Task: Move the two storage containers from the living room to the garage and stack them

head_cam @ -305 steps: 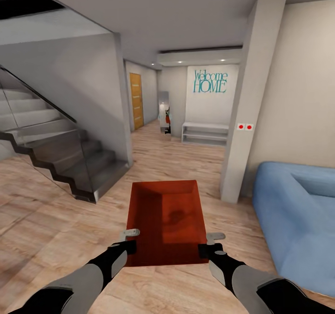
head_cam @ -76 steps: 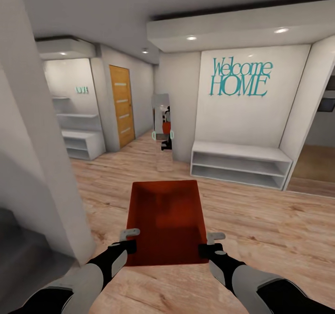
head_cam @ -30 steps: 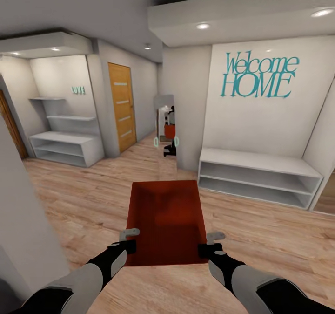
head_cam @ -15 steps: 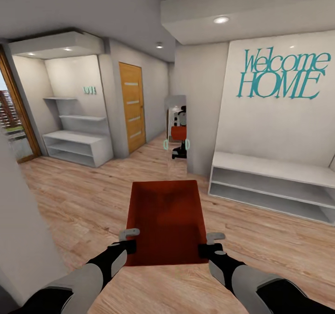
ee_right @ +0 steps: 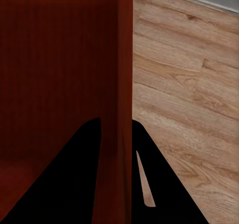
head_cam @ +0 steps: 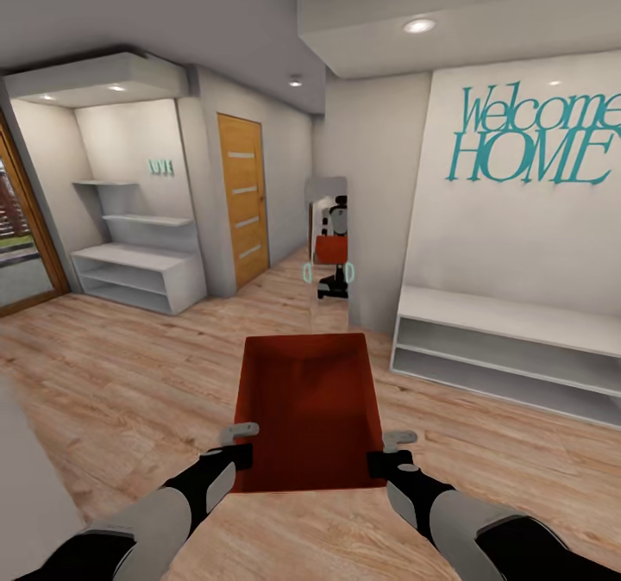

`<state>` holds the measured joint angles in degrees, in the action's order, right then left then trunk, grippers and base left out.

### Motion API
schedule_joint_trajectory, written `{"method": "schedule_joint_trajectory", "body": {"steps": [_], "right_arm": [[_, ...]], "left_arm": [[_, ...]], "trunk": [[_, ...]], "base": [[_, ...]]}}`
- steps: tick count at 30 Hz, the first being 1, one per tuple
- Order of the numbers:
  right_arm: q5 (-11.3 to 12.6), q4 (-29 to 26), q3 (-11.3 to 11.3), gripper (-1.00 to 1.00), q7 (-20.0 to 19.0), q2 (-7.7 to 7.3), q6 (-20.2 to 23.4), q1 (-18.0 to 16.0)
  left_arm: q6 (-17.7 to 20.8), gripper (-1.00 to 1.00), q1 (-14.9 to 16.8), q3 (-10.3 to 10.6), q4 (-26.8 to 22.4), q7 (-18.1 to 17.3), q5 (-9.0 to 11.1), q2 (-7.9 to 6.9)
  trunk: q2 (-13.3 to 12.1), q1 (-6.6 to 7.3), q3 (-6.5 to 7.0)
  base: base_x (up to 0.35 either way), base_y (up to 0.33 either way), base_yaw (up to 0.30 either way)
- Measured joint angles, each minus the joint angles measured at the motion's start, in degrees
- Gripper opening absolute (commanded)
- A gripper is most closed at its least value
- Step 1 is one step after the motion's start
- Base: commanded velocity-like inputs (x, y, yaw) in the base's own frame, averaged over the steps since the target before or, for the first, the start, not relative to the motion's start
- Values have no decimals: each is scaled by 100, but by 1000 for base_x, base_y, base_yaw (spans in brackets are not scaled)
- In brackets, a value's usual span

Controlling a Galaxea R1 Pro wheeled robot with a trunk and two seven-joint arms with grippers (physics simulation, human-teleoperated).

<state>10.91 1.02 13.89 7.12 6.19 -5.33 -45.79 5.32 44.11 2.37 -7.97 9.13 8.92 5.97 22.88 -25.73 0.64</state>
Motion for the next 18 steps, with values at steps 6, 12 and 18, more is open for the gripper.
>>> {"method": "schedule_joint_trajectory", "body": {"steps": [6, 12, 18], "right_arm": [[-1, 0, 1, -100, 4, 2, -1, 0], [-3, 0, 3, -100, 15, 9, 1, 0], [0, 0, 0, -100, 1, 1, 1, 0]], "left_arm": [[-2, -100, 0, -1, 1, -3, 0, -2], [-5, -100, 0, -4, 4, -14, -1, -9], [0, -100, -1, 0, -1, -1, 0, -1]], "trunk": [[0, 0, 0], [0, 0, 0], [0, 0, 0]], "base": [[324, 0, 0], [324, 0, 37], [324, 0, 243]]}}
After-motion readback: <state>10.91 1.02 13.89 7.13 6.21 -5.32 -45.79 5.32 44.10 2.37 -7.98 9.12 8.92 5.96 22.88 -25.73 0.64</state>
